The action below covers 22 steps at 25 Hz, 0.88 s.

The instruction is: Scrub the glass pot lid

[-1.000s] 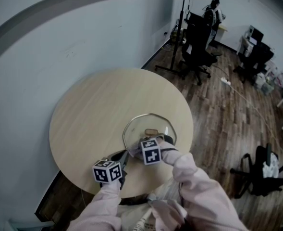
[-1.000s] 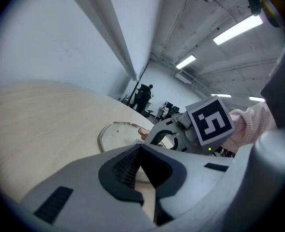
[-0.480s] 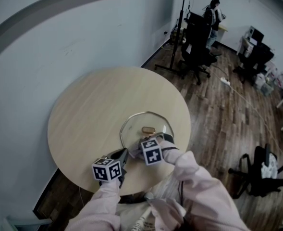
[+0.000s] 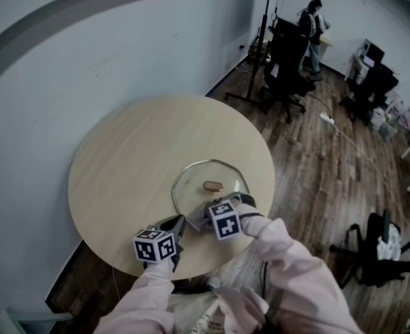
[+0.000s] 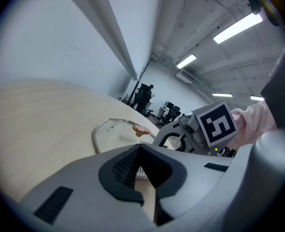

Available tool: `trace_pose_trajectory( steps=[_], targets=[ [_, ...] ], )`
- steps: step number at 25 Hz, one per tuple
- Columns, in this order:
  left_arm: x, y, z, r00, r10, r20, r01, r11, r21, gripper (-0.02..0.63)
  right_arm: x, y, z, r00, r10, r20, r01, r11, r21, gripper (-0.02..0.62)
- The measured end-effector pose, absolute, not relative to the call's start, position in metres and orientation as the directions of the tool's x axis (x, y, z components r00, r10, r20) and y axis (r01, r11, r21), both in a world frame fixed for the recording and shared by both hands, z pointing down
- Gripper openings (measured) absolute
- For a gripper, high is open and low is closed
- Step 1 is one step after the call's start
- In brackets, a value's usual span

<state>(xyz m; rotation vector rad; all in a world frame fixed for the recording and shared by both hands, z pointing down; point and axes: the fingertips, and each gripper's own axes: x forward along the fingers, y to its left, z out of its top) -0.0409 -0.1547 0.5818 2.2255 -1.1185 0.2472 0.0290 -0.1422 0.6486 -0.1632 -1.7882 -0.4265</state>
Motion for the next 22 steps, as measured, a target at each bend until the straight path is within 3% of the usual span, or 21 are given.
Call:
trace_pose_trajectory(
  steps=[22],
  targets=[
    [-0.028,-0.138,0.580,0.607,-0.669,0.428,-0.788,-0.435,0.436,-0.003,0.047,-0.124,0.647,-0.242,-0.100,0.965,0.360,0.915,0.184,0.092]
  ],
)
